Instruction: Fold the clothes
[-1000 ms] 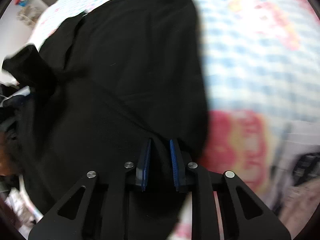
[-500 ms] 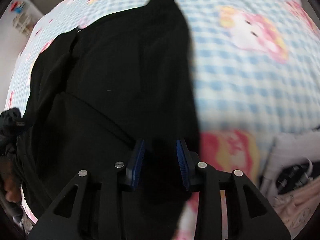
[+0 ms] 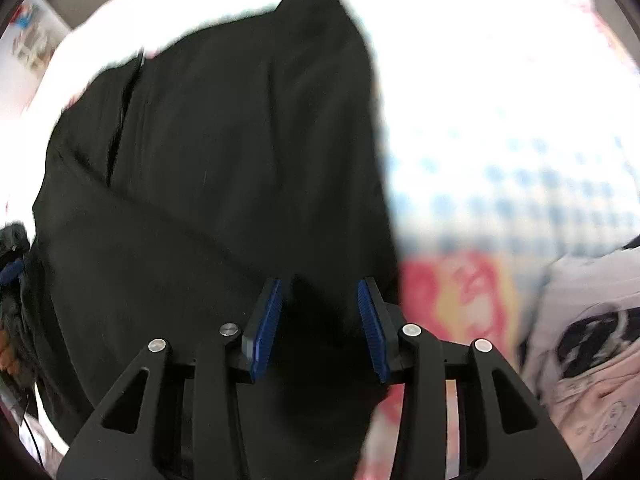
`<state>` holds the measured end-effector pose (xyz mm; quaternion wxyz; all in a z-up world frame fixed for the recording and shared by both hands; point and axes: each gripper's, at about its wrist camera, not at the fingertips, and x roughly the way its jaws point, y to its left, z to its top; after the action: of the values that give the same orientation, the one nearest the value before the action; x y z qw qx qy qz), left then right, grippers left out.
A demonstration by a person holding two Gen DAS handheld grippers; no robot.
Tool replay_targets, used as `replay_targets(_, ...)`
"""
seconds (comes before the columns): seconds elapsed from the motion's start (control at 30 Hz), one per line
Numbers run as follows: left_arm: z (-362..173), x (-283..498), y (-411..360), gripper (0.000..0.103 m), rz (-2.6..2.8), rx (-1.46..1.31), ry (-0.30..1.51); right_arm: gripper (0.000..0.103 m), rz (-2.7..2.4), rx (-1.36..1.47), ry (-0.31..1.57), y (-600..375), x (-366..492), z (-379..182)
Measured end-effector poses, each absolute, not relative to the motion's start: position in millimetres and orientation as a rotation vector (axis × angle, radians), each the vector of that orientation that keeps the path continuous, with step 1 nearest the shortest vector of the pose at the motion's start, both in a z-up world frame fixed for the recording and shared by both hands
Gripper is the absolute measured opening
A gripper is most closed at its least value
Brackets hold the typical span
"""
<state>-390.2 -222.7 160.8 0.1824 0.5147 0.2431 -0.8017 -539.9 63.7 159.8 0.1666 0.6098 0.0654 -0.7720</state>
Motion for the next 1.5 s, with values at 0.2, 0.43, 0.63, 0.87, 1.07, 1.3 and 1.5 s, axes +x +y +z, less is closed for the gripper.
replay_targets(0.2, 175, -381, -124, 0.058, -2.578, 1.69, 0.783, 0.039, -2.188, 1.837, 0.071, 89, -585, 148)
replay_targets(0.43, 139, -374, -34, 0.058, -2.576, 2.007, 0.662, 0.039, -2.002, 1.929, 0.35, 81, -577, 119)
replay_targets(0.63, 137, -365, -34, 0.051, -2.508, 2.0, 0.628, 0.04, -2.118, 1.913, 0.377, 118, -575, 128)
replay_targets(0.87, 142, -339, -45, 0.051, -2.56, 1.997, 0.912, 0.031, -2.172, 1.913, 0.097, 166, -566, 165)
replay_targets(1.07, 133, -285, -32, 0.051, -2.536, 2.121, 0.922, 0.036, -1.979, 1.869, 0.024, 153, -474, 173)
replay_targets(1.3, 92, -261, -12, 0.052, -2.461, 2.253, 0.797, 0.041, -1.906, 1.862, 0.001, 161, -404, 158)
replay_targets(1.5, 79, -263, -12, 0.055, -2.571, 2.25, 0.91, 0.041, -1.998, 1.675, 0.035, 168, -383, 138)
